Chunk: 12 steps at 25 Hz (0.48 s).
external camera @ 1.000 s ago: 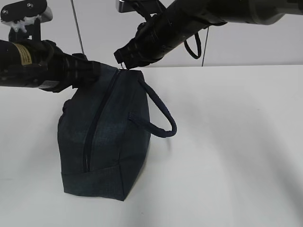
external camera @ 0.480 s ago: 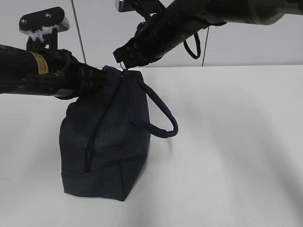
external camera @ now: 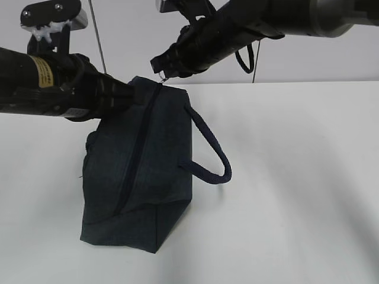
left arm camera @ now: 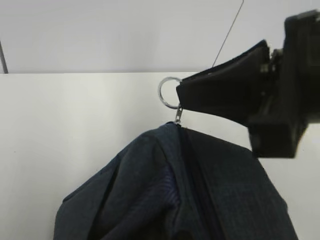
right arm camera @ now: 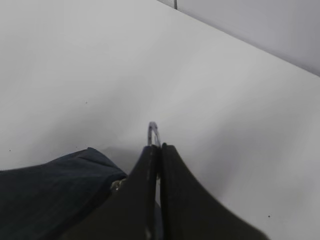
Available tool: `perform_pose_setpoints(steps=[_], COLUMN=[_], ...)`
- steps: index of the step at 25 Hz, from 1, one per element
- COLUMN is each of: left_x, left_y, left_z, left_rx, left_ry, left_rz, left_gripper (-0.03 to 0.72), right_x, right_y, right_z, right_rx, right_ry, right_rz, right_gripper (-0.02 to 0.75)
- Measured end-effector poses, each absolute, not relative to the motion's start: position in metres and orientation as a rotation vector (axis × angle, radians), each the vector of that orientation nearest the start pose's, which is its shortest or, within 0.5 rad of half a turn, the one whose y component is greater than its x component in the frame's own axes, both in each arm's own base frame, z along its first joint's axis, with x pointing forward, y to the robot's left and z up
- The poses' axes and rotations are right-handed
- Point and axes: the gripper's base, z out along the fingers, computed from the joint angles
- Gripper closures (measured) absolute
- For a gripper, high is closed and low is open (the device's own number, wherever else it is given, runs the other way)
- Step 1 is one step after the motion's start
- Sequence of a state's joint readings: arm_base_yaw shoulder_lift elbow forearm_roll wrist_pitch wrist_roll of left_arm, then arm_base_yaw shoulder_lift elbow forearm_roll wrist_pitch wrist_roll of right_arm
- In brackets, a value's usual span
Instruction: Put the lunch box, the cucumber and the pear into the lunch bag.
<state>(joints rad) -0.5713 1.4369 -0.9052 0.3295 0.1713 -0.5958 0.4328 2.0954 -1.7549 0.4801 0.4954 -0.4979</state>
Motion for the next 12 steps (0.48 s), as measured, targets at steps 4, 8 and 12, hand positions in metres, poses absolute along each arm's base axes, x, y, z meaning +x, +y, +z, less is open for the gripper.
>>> perform_pose_setpoints(steps=[4, 8, 12], left_x=[0.256, 0.251, 0.250], left_y=[-0.157, -0.153, -0.152], left_z=[0.280, 0.291, 0.292], left_rx=[0.297, 0.298, 0.298], left_ry=[2.177, 2.147, 2.149], left_rz=[-0.396, -0.396, -0.391], left_gripper=[0.697, 0.697, 0.697], right_x=[0.442, 0.445, 0.446], right_y=[0.226, 0.228, 0.229], right_z=[0.235, 0.229, 0.225], right_rx=[-0.650, -0.626, -0.608], right_ry=[2.206, 2.211, 2.216], right_rz=[0.461, 0.476, 0.489], right_gripper=[0.732, 0.732, 0.731])
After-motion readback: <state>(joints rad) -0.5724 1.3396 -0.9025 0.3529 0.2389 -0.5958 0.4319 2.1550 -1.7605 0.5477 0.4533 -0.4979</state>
